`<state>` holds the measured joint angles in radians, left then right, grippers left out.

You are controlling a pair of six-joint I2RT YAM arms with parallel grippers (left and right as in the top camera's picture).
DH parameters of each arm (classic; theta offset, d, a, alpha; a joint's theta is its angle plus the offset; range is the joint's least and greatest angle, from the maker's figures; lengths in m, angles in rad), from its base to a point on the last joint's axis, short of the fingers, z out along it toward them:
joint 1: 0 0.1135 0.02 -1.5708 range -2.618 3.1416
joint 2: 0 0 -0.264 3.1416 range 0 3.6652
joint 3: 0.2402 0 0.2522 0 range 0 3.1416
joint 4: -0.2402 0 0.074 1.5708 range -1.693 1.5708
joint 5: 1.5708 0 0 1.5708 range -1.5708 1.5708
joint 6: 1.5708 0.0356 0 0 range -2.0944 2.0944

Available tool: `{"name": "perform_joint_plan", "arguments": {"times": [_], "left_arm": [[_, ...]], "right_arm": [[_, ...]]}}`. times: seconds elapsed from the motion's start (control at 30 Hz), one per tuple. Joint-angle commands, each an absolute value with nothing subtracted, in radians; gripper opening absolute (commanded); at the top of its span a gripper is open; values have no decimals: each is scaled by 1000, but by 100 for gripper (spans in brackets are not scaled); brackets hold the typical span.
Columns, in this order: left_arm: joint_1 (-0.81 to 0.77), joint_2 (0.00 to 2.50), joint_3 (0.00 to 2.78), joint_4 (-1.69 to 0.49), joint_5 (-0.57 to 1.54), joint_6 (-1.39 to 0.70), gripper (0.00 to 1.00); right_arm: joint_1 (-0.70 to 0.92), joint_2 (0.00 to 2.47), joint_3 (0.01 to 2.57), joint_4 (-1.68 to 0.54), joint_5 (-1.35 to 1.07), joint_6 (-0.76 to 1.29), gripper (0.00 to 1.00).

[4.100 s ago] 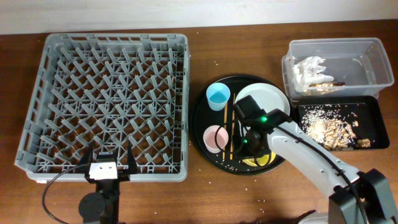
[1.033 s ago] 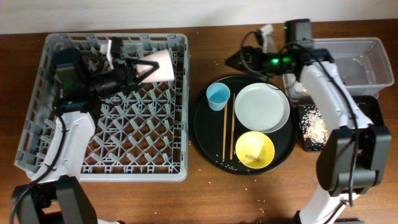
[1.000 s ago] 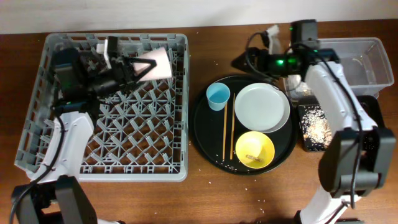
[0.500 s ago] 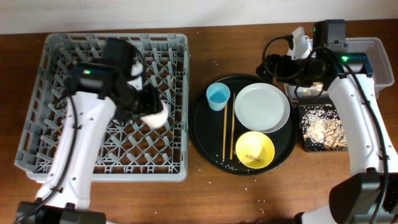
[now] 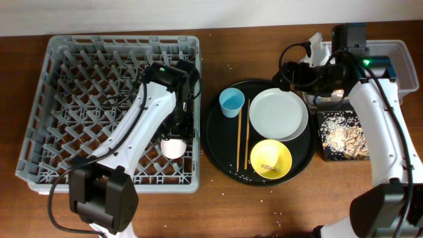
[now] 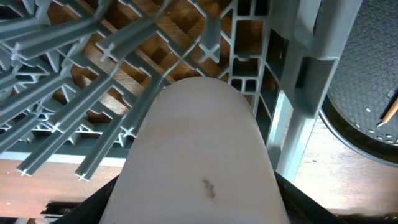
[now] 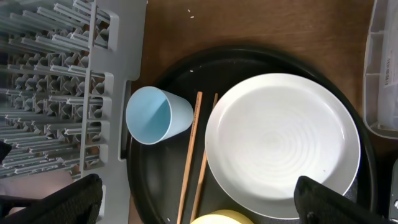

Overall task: Sort waste into correct bins and load items into the dishwasher rack
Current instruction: 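Place the pink cup upside down in the rack with the left gripper, then grasp the blue cup with the right gripper and lift it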

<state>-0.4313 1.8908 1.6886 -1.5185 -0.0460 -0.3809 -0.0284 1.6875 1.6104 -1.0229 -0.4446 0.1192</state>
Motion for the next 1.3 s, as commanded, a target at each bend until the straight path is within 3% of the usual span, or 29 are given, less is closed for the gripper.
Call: {"name": "perform_joint_plan", "arguments": {"times": [0.0, 0.1, 0.13, 0.2, 0.33, 0.43, 0.5, 0.6, 0.83, 0.93, 0.97, 1.17, 1.27], "left_arm": [[-432, 1893, 1684, -1515, -68, -400, 52], [-437, 1899, 1645, -1465, -65, -409, 56], [-437, 1899, 1611, -1435, -65, -427, 68], [-437, 1899, 1565, -1391, -64, -427, 76], [-436, 1898, 1577, -1365, -65, -426, 84], [-426, 1898, 1678, -1391, -64, -426, 84], [-405, 1898, 1800, -1408, -35, -426, 84], [-341, 1898, 1940, -1321, 57, -426, 80], [-285, 1899, 1932, -1220, 124, -441, 78], [-285, 1899, 1932, -1220, 124, -441, 79], [-285, 1899, 1932, -1220, 127, -441, 79], [-268, 1899, 1932, -1219, 281, -424, 79], [-235, 1899, 1932, -1220, 636, -279, 87]], "right_arm": [[-33, 1691, 1620, -1026, -432, 108, 99], [-33, 1691, 1620, -1021, -433, 109, 98], [-26, 1691, 1620, -1015, -433, 109, 96], [0, 1694, 1620, -1001, -432, 112, 96], [80, 1714, 1620, -945, -374, 224, 89], [134, 1760, 1620, -918, -350, 302, 86], [173, 1807, 1620, -887, -343, 337, 79], [233, 1913, 1620, -838, -296, 384, 62], [262, 2050, 1620, -821, -275, 406, 36], [262, 2054, 1620, -813, -250, 406, 16], [262, 2055, 1620, -813, -249, 406, 6], [261, 2063, 1621, -821, -295, 377, 4], [181, 1985, 1624, -764, -784, 266, 4]]}}
